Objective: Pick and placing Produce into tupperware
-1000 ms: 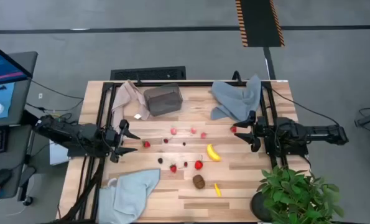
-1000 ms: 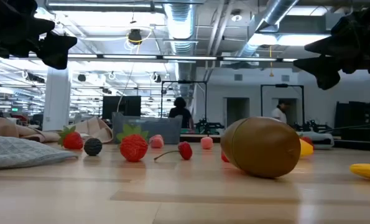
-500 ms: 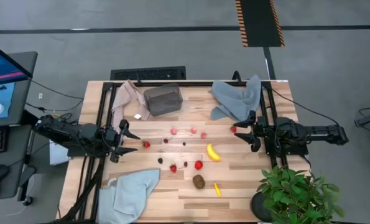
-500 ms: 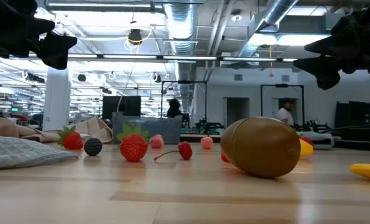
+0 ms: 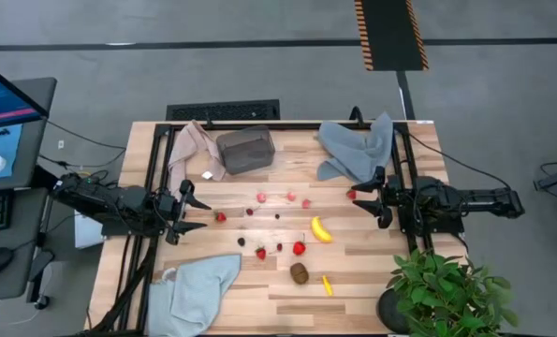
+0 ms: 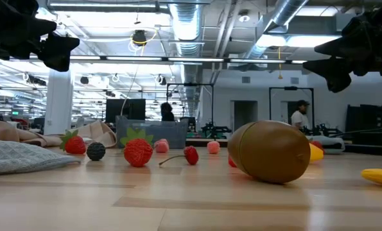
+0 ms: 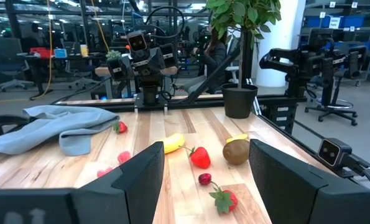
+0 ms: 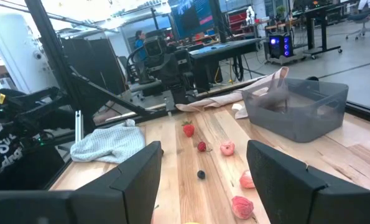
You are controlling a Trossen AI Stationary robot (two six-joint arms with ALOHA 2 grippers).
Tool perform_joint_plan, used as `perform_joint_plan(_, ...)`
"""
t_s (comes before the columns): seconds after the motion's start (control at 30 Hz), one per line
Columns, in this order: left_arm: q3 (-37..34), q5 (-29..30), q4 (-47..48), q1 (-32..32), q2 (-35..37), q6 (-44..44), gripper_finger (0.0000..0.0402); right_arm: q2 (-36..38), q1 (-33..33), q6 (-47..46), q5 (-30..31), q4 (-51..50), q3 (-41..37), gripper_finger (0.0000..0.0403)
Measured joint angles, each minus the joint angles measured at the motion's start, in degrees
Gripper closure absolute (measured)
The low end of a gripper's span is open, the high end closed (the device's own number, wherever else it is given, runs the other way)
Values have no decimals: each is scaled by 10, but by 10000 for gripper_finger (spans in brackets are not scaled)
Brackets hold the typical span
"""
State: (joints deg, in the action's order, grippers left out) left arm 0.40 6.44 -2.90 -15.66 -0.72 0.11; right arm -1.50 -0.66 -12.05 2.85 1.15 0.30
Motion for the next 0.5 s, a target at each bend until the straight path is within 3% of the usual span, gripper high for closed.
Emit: perform_joint_plan(0.5, 0, 0, 0, 0, 0, 0, 176, 0, 0, 0, 0, 0, 0, 143)
